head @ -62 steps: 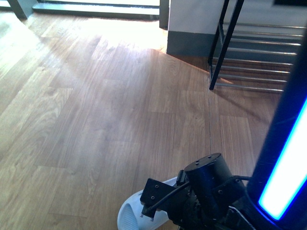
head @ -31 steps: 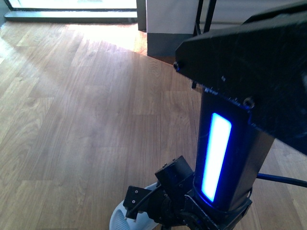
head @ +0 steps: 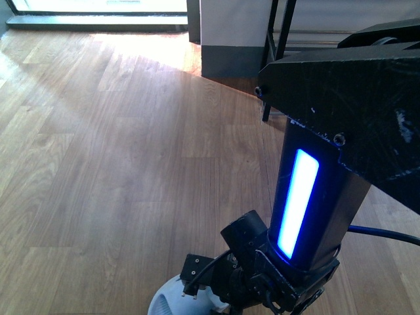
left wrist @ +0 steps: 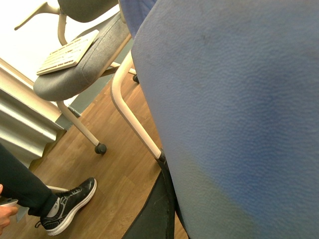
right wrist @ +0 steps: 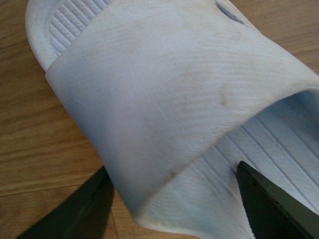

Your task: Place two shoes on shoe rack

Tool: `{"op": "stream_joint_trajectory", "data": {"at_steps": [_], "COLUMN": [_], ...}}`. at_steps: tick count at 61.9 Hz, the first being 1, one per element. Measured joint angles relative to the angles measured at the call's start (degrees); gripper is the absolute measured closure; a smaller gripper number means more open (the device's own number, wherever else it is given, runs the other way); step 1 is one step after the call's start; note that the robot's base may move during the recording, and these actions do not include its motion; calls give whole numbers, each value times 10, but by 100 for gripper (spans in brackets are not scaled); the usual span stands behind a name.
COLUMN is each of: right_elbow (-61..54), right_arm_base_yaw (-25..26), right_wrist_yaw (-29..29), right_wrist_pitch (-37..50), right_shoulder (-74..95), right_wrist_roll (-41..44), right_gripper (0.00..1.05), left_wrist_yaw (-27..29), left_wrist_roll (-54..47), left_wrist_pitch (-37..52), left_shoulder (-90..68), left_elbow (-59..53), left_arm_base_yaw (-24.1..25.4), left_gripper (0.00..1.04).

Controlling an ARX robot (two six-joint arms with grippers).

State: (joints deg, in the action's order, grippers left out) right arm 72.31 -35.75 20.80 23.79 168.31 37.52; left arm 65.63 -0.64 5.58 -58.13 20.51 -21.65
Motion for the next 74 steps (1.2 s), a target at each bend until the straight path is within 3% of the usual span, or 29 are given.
{"op": "stream_joint_trajectory", "data": {"at_steps": [15, 21, 25, 48, 63, 74], "right_elbow": [1, 5, 7, -6, -95, -211], "right_arm_base_yaw": [-9, -3, 2, 99, 165, 199], "right_wrist_yaw": [-13, -28, -38, -109, -175, -179], "right_wrist_pitch": [21, 33, 39, 47, 92, 124], "right_shoulder": [3, 4, 2, -115, -292, -474], "right_wrist_roll": [-11, -13, -12, 21, 57, 64], "right_gripper": [75, 96, 103, 103, 103, 103], "left_wrist_yaw": [0, 0, 0, 0, 0, 0], "left_wrist_roll": [0, 0, 0, 0, 0, 0], "left_wrist_pitch": [0, 0, 0, 0, 0, 0], "left_shoulder": [0, 0, 0, 0, 0, 0], "left_elbow": [0, 0, 0, 0, 0, 0], "left_arm_base_yaw": [0, 0, 0, 0, 0, 0], "left_gripper": [103, 103, 103, 103, 103, 103]}}
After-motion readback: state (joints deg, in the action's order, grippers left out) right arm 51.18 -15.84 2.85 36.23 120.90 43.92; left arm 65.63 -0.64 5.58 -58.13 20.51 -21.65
